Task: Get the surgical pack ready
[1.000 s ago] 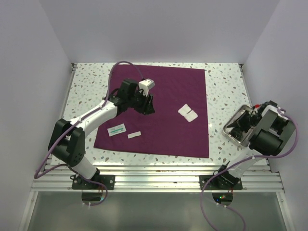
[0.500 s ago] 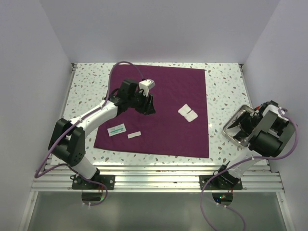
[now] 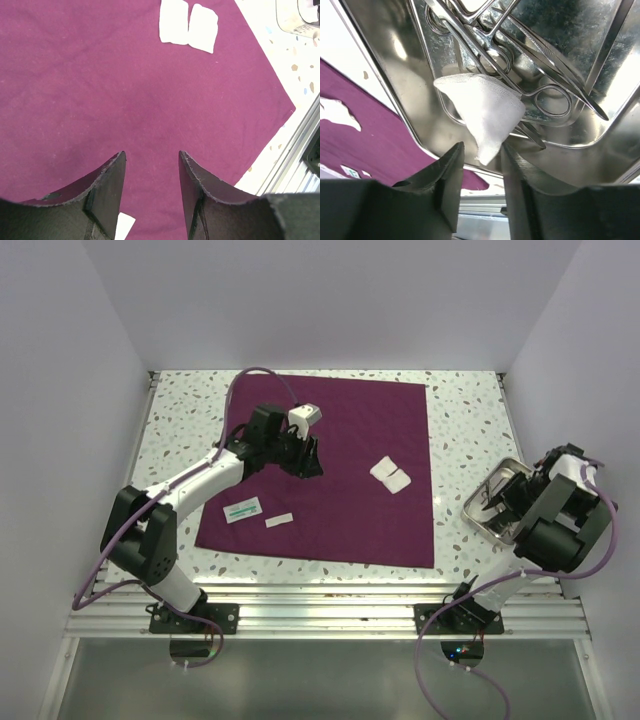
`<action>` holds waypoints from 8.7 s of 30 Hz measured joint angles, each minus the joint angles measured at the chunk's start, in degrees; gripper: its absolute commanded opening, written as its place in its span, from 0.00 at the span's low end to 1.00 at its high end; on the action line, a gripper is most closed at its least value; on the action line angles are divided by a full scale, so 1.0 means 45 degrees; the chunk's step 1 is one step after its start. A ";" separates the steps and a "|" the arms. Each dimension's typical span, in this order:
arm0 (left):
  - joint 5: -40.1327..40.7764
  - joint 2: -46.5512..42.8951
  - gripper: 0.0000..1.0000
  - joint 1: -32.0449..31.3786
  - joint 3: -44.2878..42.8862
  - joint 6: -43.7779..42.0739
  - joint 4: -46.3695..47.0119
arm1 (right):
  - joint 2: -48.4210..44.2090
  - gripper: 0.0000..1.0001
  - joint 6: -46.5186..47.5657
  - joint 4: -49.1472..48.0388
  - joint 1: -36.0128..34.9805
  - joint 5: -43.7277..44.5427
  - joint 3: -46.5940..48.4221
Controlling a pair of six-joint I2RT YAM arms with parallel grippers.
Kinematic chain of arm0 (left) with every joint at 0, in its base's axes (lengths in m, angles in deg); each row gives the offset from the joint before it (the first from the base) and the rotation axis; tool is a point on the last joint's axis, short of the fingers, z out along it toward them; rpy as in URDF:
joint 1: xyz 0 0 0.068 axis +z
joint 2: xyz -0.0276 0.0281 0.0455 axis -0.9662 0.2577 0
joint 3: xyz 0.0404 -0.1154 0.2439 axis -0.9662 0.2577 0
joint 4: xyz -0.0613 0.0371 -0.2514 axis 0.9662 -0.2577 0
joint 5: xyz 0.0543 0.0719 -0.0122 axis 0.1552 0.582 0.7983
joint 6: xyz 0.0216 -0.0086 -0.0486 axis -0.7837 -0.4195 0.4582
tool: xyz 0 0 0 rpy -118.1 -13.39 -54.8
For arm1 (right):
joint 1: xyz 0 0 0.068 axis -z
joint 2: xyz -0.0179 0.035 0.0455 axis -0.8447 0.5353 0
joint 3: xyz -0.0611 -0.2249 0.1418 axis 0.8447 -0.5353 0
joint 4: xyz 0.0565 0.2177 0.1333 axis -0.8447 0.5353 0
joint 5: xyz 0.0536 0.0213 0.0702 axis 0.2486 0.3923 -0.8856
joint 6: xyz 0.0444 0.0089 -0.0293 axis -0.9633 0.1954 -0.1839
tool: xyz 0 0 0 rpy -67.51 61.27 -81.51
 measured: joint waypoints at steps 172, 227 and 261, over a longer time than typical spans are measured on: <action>0.1428 0.2278 0.50 -0.1166 -0.3177 0.2550 -0.1117 | -0.0248 0.00 -0.7082 -0.7781 -0.7834 -0.2161 -0.0408; 0.0646 0.2278 0.50 -0.0321 -0.3147 0.2317 -0.1132 | 0.1598 0.32 -0.9277 -1.0754 -0.9063 -0.0442 -0.1447; 0.0607 0.2084 0.50 -0.0253 -0.2905 0.2239 -0.1132 | 0.2565 0.00 -0.9700 -1.0661 -0.9466 -0.1350 -0.0262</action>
